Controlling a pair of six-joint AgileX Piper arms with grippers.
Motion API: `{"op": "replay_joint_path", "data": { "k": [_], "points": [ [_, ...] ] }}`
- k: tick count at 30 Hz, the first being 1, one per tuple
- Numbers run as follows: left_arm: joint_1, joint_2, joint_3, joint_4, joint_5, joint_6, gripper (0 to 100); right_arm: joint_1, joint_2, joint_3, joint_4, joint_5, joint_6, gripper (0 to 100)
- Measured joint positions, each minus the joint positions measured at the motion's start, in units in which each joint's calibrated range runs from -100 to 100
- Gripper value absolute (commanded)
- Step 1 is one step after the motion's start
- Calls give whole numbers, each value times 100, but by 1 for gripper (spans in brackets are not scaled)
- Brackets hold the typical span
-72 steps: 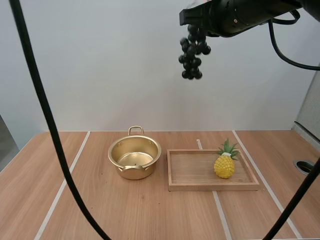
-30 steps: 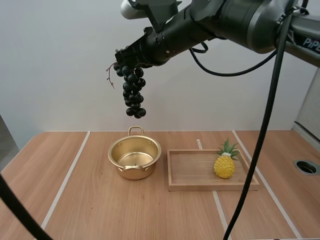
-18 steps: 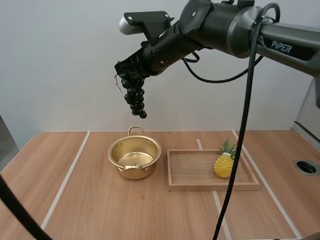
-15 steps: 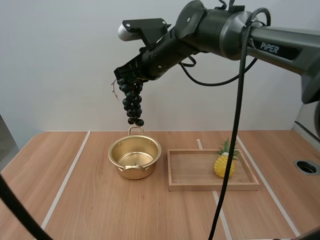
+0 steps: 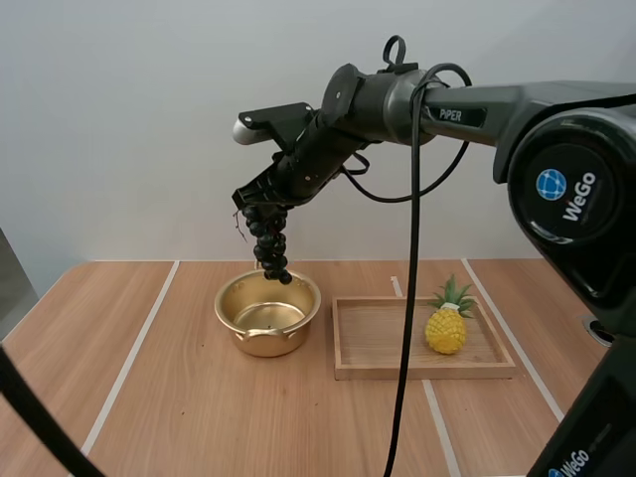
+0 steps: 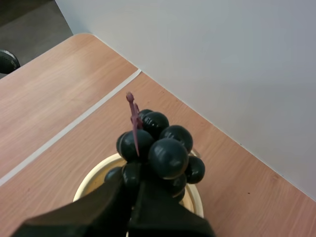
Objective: Open the pot, put the grape inside, and close it
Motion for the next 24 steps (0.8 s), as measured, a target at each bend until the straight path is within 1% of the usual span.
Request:
{"op": "replay_joint_path", "data": {
  "k": [8,16,24],
  "points": [
    [0,0,0,0,0,0,0,0,332,99,-100,201,0,0],
    [0,0,0,0,0,0,0,9,494,685,-387,41,9,0],
    [0,0,0,0,0,0,0,9,786,1028,-403,-254,9,0]
  ]
}}
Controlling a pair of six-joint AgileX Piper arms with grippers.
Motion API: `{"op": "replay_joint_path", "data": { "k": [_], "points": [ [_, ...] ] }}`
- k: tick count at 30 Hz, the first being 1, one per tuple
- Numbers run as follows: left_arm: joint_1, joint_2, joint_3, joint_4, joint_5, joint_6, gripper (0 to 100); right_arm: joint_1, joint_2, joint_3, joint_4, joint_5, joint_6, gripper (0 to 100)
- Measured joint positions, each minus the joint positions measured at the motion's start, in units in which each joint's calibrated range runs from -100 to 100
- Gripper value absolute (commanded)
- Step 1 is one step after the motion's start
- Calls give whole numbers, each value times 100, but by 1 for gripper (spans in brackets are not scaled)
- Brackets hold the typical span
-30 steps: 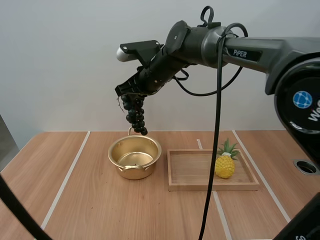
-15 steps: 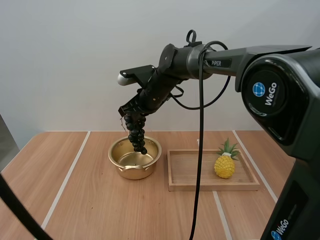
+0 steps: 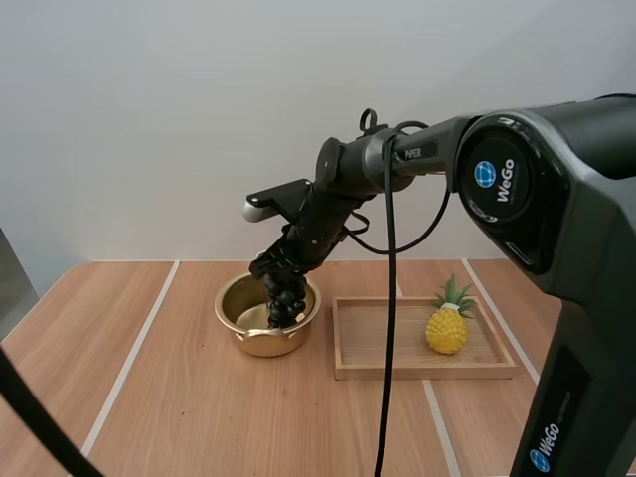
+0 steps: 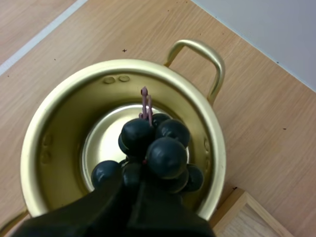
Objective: Open the pot, put the grape inside, and close it
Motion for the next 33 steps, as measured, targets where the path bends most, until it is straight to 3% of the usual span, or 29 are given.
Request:
{"op": "replay_joint_path", "data": {
  "k": [14,33],
  "points": [
    [0,0,0,0,-5,0,0,217,562,-15,-1,-582,0,0],
    [0,0,0,0,-5,0,0,216,1046,-70,36,-1090,0,0]
  ]
}}
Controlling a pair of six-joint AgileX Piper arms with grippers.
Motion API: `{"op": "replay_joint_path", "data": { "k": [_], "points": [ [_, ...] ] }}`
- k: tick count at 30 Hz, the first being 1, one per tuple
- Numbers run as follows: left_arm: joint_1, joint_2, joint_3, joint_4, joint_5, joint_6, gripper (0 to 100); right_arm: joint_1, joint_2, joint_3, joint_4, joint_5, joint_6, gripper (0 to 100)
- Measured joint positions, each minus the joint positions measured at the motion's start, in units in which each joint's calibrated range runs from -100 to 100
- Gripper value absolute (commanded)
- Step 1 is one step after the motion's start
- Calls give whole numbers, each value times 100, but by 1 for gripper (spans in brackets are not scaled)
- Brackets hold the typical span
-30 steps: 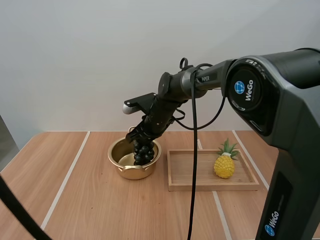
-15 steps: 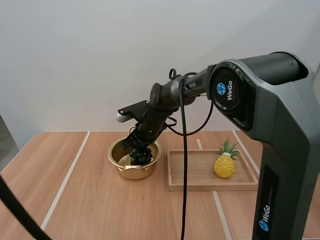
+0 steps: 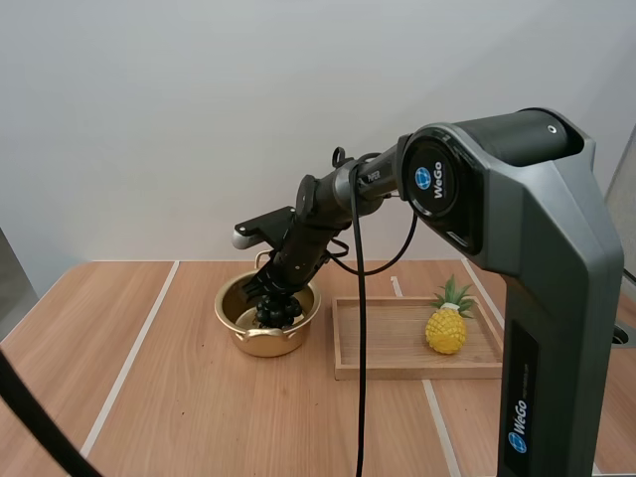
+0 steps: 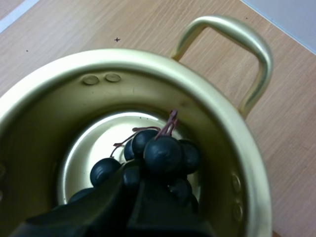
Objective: Open the pot, put the grape inside, and close it
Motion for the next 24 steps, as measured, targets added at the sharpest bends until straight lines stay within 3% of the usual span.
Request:
{"op": "replay_joint_path", "data": {
  "k": [3,4,5,7,8,24],
  "points": [
    [0,0,0,0,0,0,0,0,-1,0,12,-16,0,0],
    [0,0,0,0,0,0,0,0,-1,0,12,-16,0,9],
    [0,0,0,0,0,0,0,0,-1,0,39,-16,0,27],
    [0,0,0,0,0,0,0,0,-1,-3,106,2,0,81],
    [0,0,0,0,0,0,0,0,-1,-3,152,14,0,100],
    [0,0,0,0,50,0,0,0,-127,-119,433,420,0,100]
  ]
}}
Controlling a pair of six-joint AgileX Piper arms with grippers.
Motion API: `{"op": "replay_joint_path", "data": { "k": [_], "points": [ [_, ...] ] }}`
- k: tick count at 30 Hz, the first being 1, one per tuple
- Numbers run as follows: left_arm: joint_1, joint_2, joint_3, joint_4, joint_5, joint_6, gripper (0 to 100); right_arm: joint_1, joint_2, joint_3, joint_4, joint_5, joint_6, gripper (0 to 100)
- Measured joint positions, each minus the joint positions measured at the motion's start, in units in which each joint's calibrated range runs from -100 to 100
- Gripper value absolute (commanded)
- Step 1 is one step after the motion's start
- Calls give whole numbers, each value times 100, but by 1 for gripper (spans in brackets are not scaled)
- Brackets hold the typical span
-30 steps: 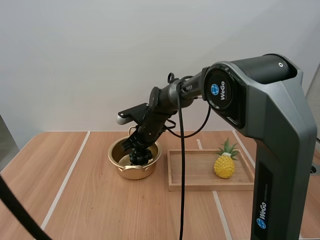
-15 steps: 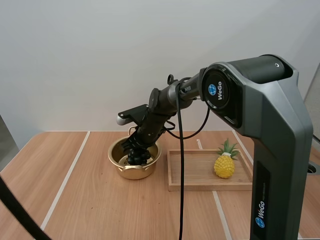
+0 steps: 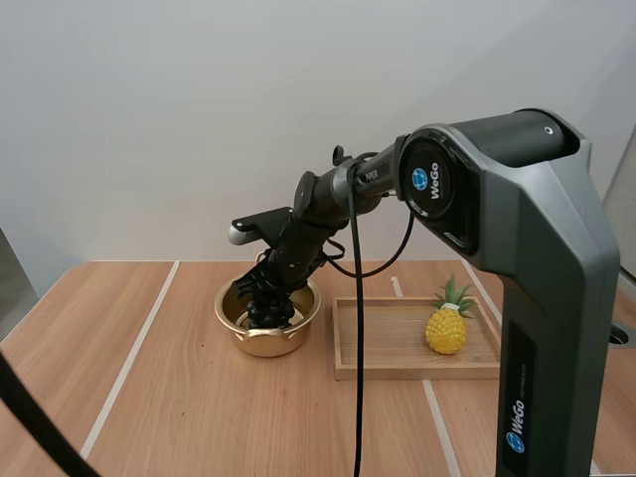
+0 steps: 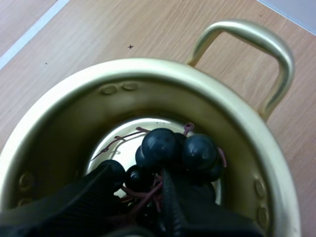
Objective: Open the pot, put the grape inside, and close it
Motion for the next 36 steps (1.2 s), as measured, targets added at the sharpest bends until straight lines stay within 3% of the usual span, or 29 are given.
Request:
{"op": "replay_joint_path", "data": {
  "k": [6,18,26,36],
  "points": [
    [0,0,0,0,0,0,0,2,-779,-16,-213,649,112,100],
    [0,0,0,0,0,0,0,2,-2704,-113,-815,693,621,100],
    [0,0,0,0,7,0,0,2,-3904,-113,-1901,874,1401,100],
    [0,0,0,-47,7,0,0,-559,-5237,-130,-2319,766,1673,100]
  ]
}}
